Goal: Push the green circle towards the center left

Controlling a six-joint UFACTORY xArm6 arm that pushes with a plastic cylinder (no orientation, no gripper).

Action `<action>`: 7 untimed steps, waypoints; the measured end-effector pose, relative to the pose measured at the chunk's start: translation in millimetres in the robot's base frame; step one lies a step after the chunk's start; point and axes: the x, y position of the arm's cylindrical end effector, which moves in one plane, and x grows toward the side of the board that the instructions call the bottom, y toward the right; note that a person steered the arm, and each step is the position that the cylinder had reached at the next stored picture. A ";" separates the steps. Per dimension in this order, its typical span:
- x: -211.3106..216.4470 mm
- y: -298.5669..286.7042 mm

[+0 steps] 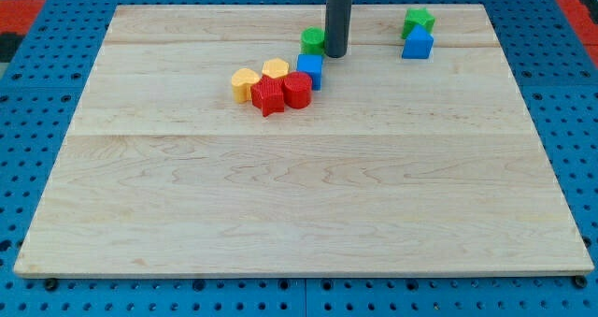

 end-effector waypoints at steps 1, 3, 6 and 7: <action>-20.7 -0.1; -34.0 -59.7; -2.2 -131.5; 9.1 -166.6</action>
